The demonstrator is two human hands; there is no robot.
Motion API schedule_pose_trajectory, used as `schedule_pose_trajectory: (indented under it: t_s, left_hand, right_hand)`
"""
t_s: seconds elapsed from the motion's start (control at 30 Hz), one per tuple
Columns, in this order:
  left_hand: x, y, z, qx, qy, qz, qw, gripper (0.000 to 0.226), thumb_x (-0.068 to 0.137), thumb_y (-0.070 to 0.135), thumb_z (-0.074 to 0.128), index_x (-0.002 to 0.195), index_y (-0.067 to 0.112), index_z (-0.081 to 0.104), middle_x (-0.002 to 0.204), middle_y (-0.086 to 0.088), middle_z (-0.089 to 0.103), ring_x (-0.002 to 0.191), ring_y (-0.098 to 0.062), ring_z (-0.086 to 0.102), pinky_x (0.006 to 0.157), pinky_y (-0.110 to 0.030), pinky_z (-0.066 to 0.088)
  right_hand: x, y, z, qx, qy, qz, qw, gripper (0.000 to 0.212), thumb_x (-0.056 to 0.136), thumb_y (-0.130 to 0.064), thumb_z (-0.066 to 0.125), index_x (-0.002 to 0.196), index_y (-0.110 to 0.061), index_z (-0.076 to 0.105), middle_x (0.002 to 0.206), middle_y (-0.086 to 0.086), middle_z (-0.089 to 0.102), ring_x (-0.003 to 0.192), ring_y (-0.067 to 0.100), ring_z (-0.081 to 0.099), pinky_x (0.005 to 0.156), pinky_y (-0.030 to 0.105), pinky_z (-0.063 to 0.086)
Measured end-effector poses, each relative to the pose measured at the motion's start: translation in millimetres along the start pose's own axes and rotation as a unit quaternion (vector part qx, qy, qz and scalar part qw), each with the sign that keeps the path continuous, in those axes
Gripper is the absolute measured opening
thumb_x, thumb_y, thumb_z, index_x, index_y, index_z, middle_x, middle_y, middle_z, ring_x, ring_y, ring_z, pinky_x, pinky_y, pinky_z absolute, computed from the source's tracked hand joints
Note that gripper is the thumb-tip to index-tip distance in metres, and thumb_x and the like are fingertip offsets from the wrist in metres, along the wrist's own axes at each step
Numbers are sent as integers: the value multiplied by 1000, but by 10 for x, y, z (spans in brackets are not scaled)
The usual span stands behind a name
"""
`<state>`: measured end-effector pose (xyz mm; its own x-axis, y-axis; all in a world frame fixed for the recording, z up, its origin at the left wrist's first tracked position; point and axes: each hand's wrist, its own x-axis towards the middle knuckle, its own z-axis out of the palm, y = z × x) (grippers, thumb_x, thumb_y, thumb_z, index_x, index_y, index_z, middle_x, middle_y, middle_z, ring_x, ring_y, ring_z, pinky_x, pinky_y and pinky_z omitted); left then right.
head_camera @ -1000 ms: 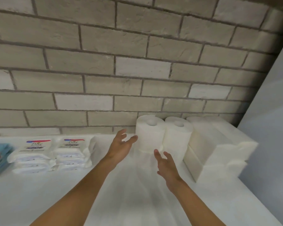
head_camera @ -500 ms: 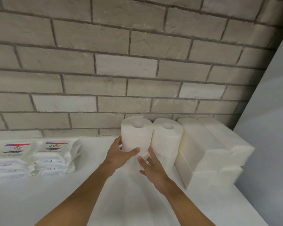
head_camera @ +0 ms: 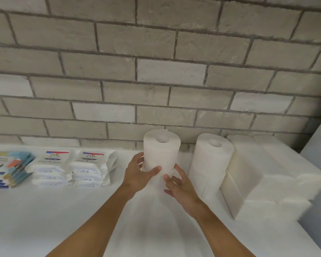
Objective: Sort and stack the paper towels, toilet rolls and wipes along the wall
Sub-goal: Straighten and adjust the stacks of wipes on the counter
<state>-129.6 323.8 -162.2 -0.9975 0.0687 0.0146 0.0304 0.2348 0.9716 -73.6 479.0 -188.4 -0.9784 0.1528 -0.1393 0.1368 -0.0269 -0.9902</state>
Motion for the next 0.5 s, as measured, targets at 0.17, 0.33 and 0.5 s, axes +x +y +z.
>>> schedule_pose_trajectory:
  t_s: [0.17, 0.33, 0.5]
  left_hand:
    - [26, -70, -229, -18, 17, 3, 1000, 87, 64, 36, 90, 138, 25, 45, 135, 3, 55, 116, -15, 53, 91, -30, 49]
    - [23, -122, -417, -18, 31, 7, 999, 94, 60, 32, 93, 139, 24, 44, 137, 1, 54, 123, -21, 52, 97, -39, 50]
    - [7, -139, -526, -31, 30, 16, 999, 95, 61, 26, 93, 140, 23, 42, 130, 4, 52, 112, -16, 50, 86, -30, 49]
  right_hand:
    - [61, 35, 238, -8, -4, 6, 1000, 67, 86, -44, 67, 144, -37, 34, 139, 5, 55, 122, 24, 58, 95, 40, 54]
    - [88, 38, 473, -17, -14, 15, 1000, 69, 88, -45, 65, 147, -38, 30, 142, 4, 52, 126, 25, 55, 96, 40, 54]
    - [73, 16, 562, -21, -27, 17, 999, 71, 90, -41, 63, 150, -37, 26, 144, 4, 50, 128, 25, 53, 99, 40, 52]
